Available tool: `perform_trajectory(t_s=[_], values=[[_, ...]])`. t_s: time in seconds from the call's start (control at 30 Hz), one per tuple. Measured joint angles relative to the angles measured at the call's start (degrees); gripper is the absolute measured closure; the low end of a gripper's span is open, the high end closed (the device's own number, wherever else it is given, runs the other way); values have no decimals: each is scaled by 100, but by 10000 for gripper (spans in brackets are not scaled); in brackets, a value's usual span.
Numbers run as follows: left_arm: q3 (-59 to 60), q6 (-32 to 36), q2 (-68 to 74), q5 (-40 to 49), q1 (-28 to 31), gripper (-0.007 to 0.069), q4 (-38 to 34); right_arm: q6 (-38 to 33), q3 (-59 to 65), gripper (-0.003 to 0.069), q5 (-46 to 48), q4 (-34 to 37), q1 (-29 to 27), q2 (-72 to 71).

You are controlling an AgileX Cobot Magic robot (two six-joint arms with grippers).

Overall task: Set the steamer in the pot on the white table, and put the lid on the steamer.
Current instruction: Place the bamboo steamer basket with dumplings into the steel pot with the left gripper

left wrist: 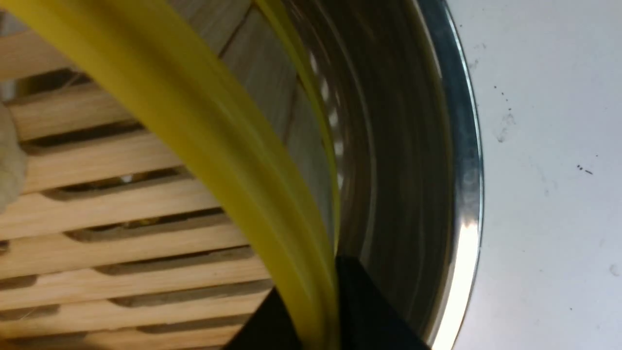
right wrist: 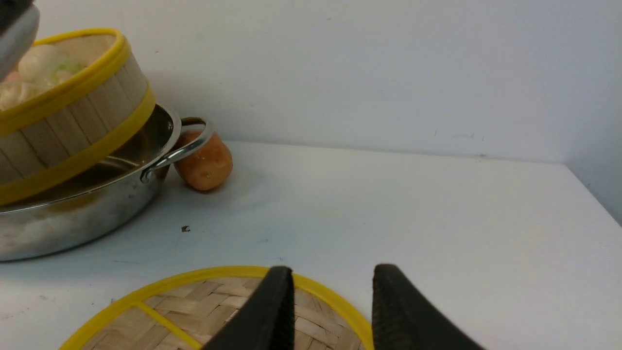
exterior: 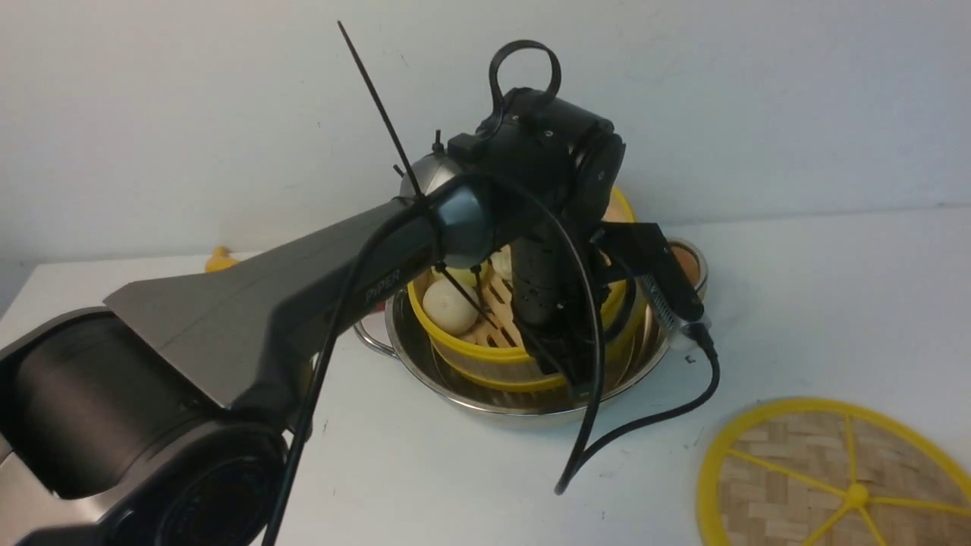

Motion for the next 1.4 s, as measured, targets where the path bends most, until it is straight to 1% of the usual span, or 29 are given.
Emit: perform_trajectory(t_s=[0.37, 0.53, 0.67, 0.77, 0.8, 0.83, 1.0, 1.17, 1.3, 1.4], values=[[0, 34, 105, 0, 0, 587, -4, 0, 0, 410, 0, 0, 0, 0], [0, 34, 167, 0, 0, 569, -104, 0, 0, 410, 0, 0, 0, 0], [-7, 41, 170, -19, 0, 509, -146, 0, 0, 410, 0, 0, 0, 0], [-22, 41, 163, -26, 0, 412, -157, 0, 0, 410, 0, 0, 0, 0], [-28, 41, 157, -32, 0, 405, -148, 0, 0, 410, 0, 0, 0, 0], [-35, 41, 150, -38, 0, 349, -107, 0, 0, 410, 0, 0, 0, 0], [-56, -9, 138, -40, 0, 238, 53, 0, 0, 410, 0, 0, 0, 0], [-56, -237, 114, -30, 0, 207, 336, 0, 0, 410, 0, 0, 0, 0], [-56, -527, -147, -31, 0, 205, 705, 0, 0, 410, 0, 0, 0, 0], [-56, -638, -457, -49, 52, 205, 827, 0, 0, 410, 0, 0, 0, 0]])
